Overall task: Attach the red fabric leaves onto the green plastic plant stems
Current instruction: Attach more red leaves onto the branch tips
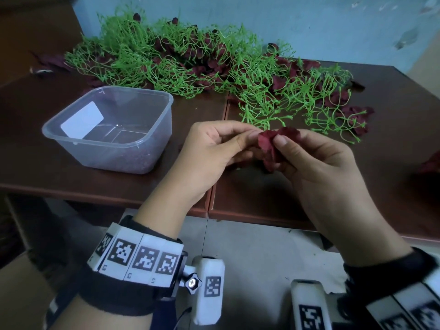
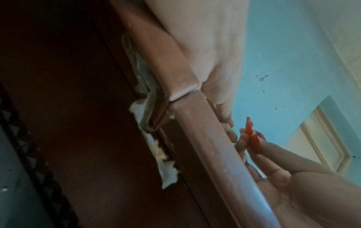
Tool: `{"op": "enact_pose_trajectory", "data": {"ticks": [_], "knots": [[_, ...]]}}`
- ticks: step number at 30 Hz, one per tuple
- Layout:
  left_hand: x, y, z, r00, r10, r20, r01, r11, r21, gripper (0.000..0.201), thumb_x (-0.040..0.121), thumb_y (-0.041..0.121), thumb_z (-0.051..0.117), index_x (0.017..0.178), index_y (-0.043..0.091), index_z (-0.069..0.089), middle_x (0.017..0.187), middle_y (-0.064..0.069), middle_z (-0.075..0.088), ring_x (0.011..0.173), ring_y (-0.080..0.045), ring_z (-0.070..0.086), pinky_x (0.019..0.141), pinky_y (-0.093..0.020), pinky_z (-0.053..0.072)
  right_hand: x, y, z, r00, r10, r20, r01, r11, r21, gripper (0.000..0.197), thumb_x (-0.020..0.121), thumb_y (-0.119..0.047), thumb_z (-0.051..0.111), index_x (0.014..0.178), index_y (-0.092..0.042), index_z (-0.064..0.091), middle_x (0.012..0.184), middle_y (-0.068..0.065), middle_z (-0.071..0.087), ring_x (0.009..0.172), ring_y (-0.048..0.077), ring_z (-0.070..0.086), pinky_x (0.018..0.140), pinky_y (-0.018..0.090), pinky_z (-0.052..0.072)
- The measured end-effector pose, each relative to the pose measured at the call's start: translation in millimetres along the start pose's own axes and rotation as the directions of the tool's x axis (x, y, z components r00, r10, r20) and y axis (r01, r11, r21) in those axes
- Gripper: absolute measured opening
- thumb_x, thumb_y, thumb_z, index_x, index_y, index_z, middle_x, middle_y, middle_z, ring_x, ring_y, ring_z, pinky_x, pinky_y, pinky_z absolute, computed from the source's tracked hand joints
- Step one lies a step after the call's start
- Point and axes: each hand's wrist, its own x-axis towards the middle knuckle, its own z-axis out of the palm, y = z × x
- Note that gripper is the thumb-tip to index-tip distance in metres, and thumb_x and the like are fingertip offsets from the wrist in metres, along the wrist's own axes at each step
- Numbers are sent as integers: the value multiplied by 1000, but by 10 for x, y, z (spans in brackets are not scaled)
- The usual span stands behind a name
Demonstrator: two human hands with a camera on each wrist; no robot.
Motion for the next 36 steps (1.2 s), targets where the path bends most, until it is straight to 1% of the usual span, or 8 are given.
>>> {"op": "enact_pose_trajectory", "data": {"ticks": [4,10,15,17,22,26,29,36], "knots": [[6,-5,-9,1000,-9,13,9,999,-46,16,92,-3,64,103,2,74,91,-11,77,87,-13,73,79,-20,59,-7,-9,2,999,51,-10,-50,997,54,14,81,-16,70,89,-4,73,84,20,68,84,36,57,87,50,44],[-3,27,-4,1000,-13,-19,13,1000,-5,13,91,0,68,95,9,75,83,-6,78,75,-12,74,63,-17,57,1,-30,19,989,146,1,-145,976,163,14,83,-13,64,90,-2,67,90,23,61,89,33,56,83,38,46],[-21,47,12,999,-16,30,12,992,124,9,96,9,66,96,15,73,82,0,77,59,-21,73,43,-22,39,8,-53,23,968,248,38,-250,941,229,10,85,-16,62,87,-11,70,85,17,54,81,24,53,79,35,41],[-14,20,12,999,31,36,-36,990,133,9,93,7,68,95,13,75,78,-1,76,59,-17,71,45,-22,40,9,-65,21,956,286,69,-295,930,222,11,84,-20,62,85,-11,69,78,9,55,76,18,53,74,30,39],[3,-34,-18,994,111,14,-111,985,135,17,87,1,73,103,5,76,76,-3,75,66,-4,66,60,-17,51,5,-79,45,944,306,123,-327,915,234,21,81,-23,63,85,-2,64,75,8,61,75,15,59,63,21,41],[1,-26,-18,994,105,32,-107,989,98,18,87,1,72,104,1,76,89,-18,77,79,-14,70,70,-22,59,14,-85,58,945,309,108,-327,909,259,39,83,-22,63,112,3,56,82,11,57,75,14,59,66,24,42],[0,-19,-5,995,93,30,-94,995,45,17,86,2,71,103,1,74,96,-21,76,87,-21,72,82,-28,61,23,-89,51,949,302,88,-314,904,289,39,84,-18,63,116,2,52,83,11,53,69,11,58,64,23,43],[-11,-11,-6,995,79,61,-83,994,72,11,89,3,72,99,6,74,96,-16,77,88,-19,72,84,-30,60,9,-97,44,947,313,65,-319,910,266,11,84,-17,61,89,-11,70,74,3,70,67,11,62,66,26,44]]}}
